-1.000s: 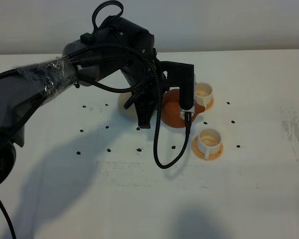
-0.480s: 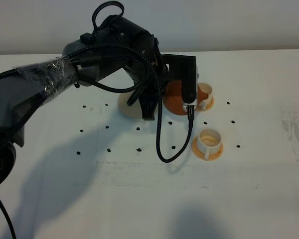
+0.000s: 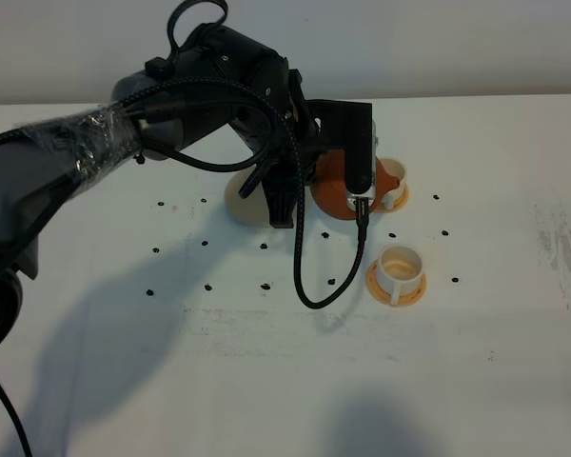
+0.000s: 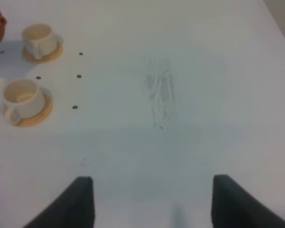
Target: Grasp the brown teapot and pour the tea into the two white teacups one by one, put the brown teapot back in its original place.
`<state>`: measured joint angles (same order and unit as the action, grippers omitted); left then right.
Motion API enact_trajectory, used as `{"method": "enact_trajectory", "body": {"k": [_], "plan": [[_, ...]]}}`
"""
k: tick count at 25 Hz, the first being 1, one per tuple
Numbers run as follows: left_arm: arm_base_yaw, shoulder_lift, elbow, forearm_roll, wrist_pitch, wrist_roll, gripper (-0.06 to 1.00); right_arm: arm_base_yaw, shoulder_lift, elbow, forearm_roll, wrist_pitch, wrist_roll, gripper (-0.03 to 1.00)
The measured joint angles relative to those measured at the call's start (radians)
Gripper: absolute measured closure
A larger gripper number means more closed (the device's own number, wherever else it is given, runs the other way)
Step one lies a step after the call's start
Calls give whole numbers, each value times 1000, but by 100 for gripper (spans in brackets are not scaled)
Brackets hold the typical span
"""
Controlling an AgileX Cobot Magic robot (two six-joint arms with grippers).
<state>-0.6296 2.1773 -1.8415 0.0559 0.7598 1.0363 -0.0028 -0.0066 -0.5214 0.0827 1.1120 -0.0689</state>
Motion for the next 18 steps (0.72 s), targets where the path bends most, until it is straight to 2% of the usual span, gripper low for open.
{"method": "enact_trajectory", "body": {"k": [11, 18], "plan": [[12, -12, 10, -45, 11, 11, 86, 0, 0, 0, 0, 0, -1, 45], [25, -154, 213, -44, -146, 17, 86, 0, 0, 0, 0, -1, -1, 45]]}}
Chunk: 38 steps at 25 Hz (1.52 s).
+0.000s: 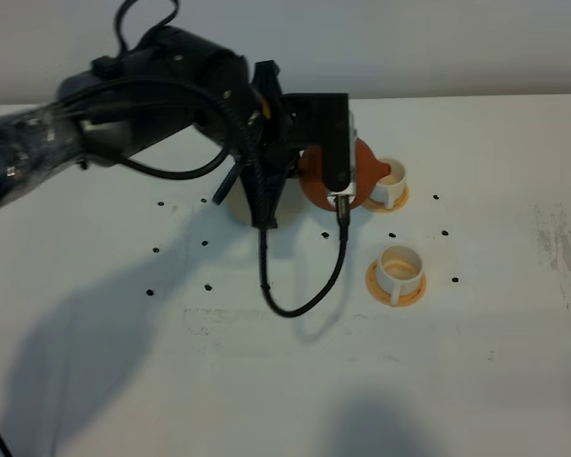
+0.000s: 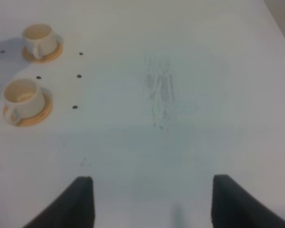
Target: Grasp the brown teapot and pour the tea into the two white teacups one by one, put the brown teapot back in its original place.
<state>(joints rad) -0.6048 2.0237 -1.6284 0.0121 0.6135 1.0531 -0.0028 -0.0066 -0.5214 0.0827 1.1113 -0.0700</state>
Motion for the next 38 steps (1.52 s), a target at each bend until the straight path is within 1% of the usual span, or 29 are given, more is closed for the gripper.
{"method": "enact_trajectory", "body": {"k": [3, 7, 13, 18, 21, 30, 38], "plan": [[0, -52, 89, 2, -55, 4, 86, 0, 0, 0, 0, 0, 0, 45], [0, -81, 159, 18, -108, 8, 86, 0, 0, 0, 0, 0, 1, 45], [0, -82, 233, 38, -205, 53, 86, 0, 0, 0, 0, 0, 1, 45], [0, -82, 240, 38, -275, 115, 86, 0, 0, 0, 0, 0, 0, 45], [0, -82, 240, 38, -283, 149, 86, 0, 0, 0, 0, 0, 0, 45], [-6, -36, 240, 38, -286, 195, 86, 0, 0, 0, 0, 0, 0, 45], [-15, -31, 240, 39, -303, 304, 86, 0, 0, 0, 0, 0, 0, 45]]}}
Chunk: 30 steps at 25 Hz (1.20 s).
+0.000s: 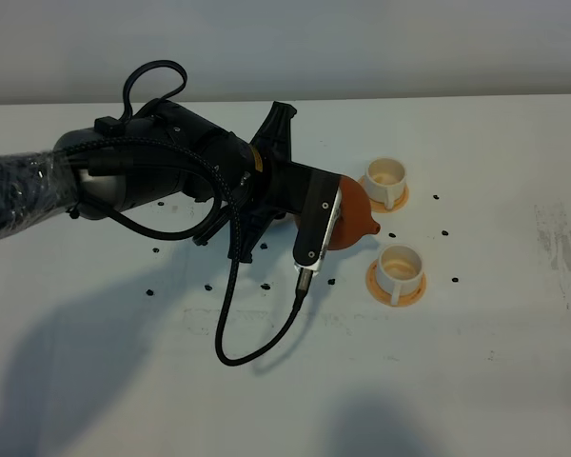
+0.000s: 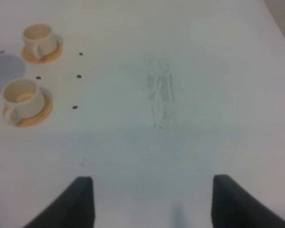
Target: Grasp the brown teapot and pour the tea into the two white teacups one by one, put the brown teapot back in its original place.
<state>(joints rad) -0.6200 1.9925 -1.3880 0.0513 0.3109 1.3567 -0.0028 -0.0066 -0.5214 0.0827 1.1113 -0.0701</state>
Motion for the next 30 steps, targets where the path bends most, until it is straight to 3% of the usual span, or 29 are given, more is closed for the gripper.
{"method": "enact_trajectory", "body": {"k": [8, 30], "plan": [[-28, 28, 0, 26, -102, 16, 86, 0, 0, 0, 0, 0, 0, 45], [-39, 65, 0, 147, -151, 17, 86, 0, 0, 0, 0, 0, 0, 45]]}}
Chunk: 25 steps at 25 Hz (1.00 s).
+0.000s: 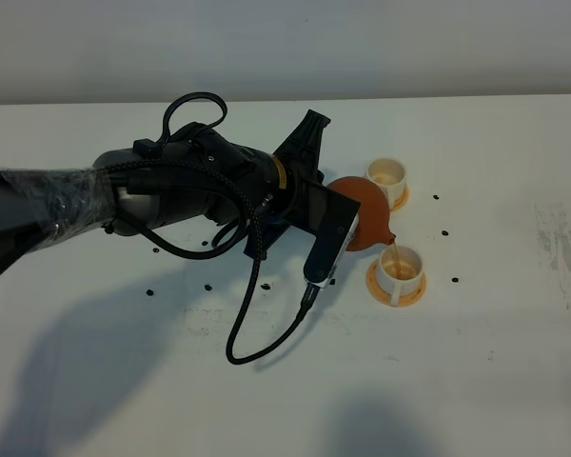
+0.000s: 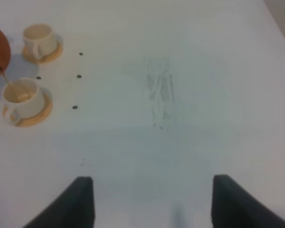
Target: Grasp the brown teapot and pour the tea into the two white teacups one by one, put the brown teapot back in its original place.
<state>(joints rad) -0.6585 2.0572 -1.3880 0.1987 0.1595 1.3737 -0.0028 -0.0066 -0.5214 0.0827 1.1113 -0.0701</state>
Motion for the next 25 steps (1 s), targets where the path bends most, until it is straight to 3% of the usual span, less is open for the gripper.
{"method": "enact_trajectory", "body": {"k": [25], "plan": [[0, 0, 0, 102, -58, 0, 86, 0, 0, 0, 0, 0, 0, 45]]}}
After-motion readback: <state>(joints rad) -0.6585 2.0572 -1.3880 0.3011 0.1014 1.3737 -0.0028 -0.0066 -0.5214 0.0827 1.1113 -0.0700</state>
